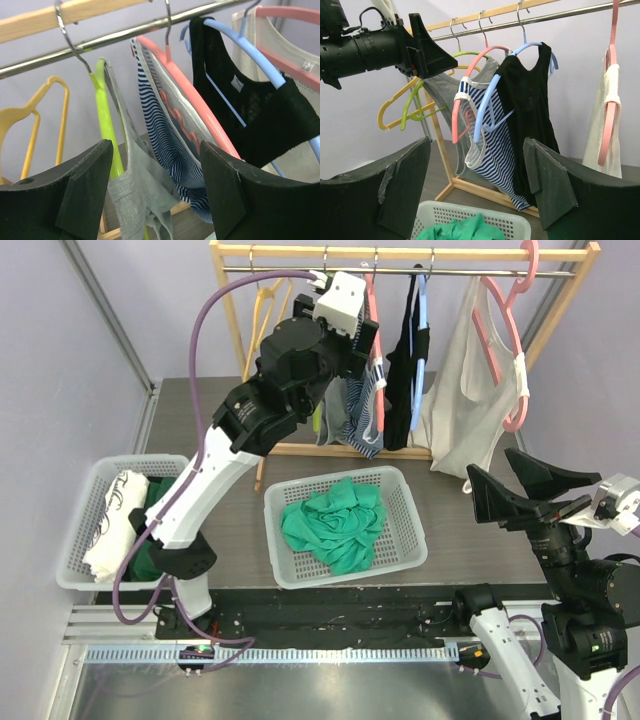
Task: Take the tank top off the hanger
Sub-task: Pick up the hanger from the clothesline.
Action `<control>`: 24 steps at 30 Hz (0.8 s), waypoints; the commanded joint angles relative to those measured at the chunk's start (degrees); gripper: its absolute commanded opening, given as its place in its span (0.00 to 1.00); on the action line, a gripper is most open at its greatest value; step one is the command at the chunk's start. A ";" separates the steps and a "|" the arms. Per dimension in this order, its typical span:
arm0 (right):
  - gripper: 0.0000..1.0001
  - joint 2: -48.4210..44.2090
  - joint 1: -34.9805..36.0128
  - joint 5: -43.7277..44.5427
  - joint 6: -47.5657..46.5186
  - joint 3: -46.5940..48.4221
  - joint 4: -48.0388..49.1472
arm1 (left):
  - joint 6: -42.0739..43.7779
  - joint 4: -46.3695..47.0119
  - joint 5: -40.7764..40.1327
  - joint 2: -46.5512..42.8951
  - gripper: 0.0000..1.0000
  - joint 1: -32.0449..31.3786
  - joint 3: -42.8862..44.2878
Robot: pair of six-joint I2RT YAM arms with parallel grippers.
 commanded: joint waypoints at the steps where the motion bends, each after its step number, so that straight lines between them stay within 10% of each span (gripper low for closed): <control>1: 0.83 -0.41 -0.02 0.59 -0.99 0.69 -0.64 | -1.14 5.91 -4.27 -3.12 0.74 -0.05 0.83; 24: 0.83 -0.94 -0.02 -0.28 -0.72 0.69 -1.52 | -1.76 6.09 -6.38 -7.69 0.72 1.00 -10.07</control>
